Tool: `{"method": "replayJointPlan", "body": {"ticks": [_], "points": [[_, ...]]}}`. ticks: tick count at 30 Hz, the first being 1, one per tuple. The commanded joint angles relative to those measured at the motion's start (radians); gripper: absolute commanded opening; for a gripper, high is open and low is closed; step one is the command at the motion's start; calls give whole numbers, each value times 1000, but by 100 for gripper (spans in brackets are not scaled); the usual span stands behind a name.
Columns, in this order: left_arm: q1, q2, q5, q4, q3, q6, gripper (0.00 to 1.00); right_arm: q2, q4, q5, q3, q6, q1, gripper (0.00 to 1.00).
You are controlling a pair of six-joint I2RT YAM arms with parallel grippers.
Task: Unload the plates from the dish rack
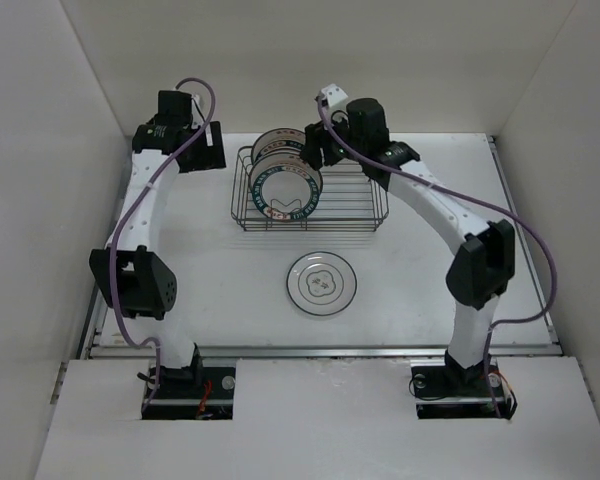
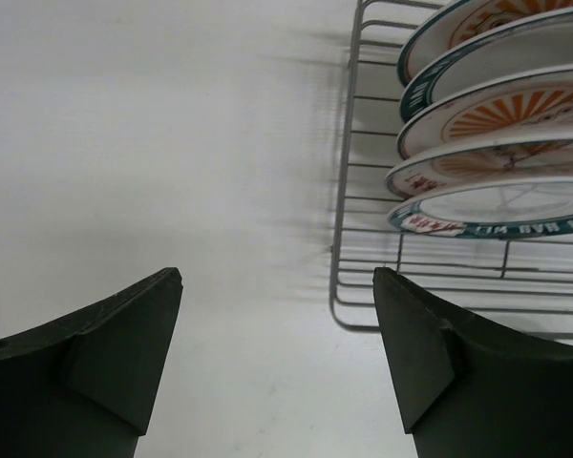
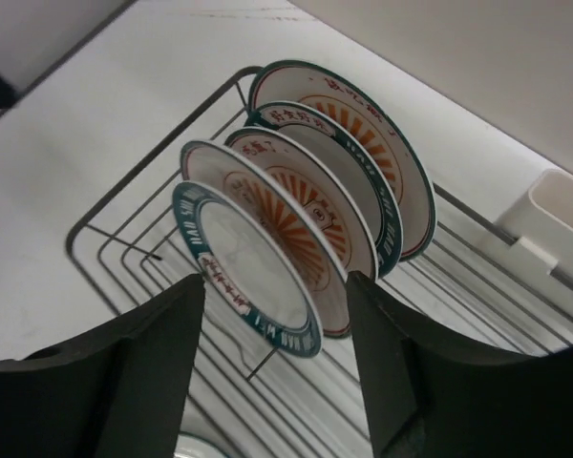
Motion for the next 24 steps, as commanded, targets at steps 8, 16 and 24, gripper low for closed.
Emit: {"method": "replayJointPlan", "body": {"ticks": [8,16,24], "points": [[-1,-85,-99,-124,-83,112,80,171,-15,-34,128,-87,8,54],[28,-76,-79,-124,-103,112,80,149,5,-34,79,-87,8,51],[28,-67,-69,-124,-103,112,80,113,43,-34,45,-50,8,48]]}}
